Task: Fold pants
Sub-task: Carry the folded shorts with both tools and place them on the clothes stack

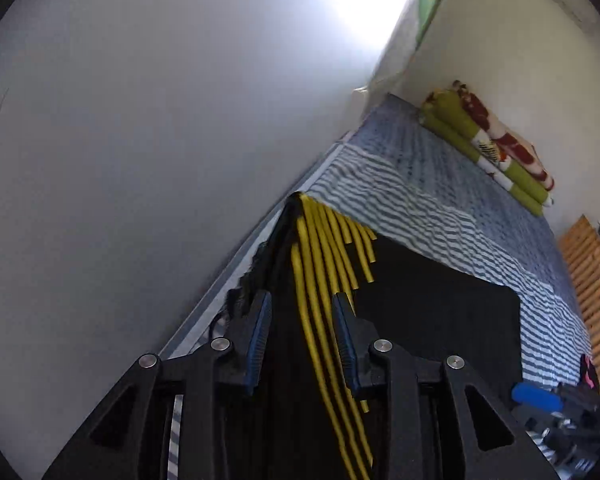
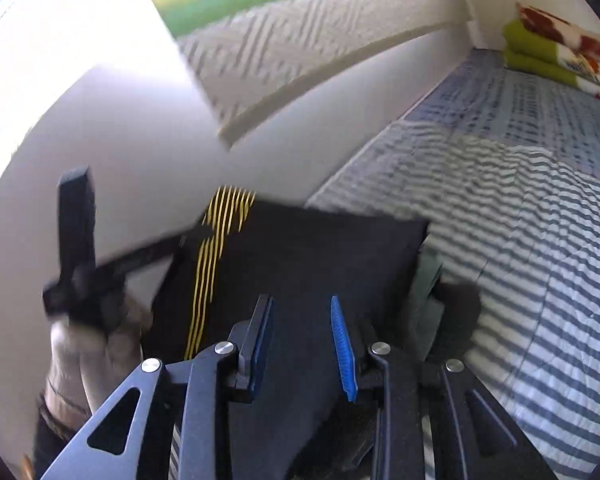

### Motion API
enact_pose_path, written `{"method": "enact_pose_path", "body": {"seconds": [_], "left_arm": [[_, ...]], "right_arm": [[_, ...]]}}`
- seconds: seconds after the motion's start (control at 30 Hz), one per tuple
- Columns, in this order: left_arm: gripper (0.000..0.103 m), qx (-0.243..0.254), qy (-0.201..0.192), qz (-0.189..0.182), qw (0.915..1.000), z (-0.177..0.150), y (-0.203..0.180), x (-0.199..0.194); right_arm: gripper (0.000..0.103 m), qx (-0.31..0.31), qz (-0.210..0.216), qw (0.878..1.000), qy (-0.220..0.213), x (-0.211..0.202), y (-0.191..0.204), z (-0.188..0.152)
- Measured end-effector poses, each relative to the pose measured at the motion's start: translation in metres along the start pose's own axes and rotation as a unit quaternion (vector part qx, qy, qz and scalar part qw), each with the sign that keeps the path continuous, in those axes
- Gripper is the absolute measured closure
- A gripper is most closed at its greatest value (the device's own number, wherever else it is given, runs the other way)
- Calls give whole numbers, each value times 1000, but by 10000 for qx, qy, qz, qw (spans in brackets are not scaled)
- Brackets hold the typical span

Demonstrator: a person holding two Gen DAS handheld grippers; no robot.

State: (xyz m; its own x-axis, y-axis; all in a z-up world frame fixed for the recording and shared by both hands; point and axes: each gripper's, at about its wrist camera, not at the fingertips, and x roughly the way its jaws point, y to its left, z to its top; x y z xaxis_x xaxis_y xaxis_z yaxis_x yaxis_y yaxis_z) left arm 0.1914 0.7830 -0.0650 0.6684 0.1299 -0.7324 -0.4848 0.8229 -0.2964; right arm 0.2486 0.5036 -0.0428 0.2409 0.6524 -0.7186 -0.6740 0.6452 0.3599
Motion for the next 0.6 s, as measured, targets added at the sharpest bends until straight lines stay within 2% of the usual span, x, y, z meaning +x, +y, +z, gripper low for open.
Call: {"method": "enact_pose_path", "body": {"seconds": [0.13, 0.2, 0.27, 0.37, 0.5, 0.6], "left_arm": [[70, -240, -125, 252, 9993, -18, 12, -25], [70, -352, -129, 224, 9990, -34, 12, -42], [70, -469, -74, 168, 9987, -55, 6, -59], [70, -353, -54, 120, 9993, -89, -23, -90], [70, 135, -105, 77, 9998, -133, -79, -138], [69, 265, -57, -190, 9995, -168, -119, -172]], "right_arm": [[76, -452, -509, 9970, 372, 8, 15, -33], [76, -665, -777, 9938, 427, -2, 20, -50], [76, -696, -856, 9924, 546, -16, 19, -66], [76, -585, -1042, 9912, 568, -50, 14, -92], [76, -277, -1063, 9931, 418, -107, 7, -125], [76, -164, -1173, 9924, 340, -152, 3, -154]]}}
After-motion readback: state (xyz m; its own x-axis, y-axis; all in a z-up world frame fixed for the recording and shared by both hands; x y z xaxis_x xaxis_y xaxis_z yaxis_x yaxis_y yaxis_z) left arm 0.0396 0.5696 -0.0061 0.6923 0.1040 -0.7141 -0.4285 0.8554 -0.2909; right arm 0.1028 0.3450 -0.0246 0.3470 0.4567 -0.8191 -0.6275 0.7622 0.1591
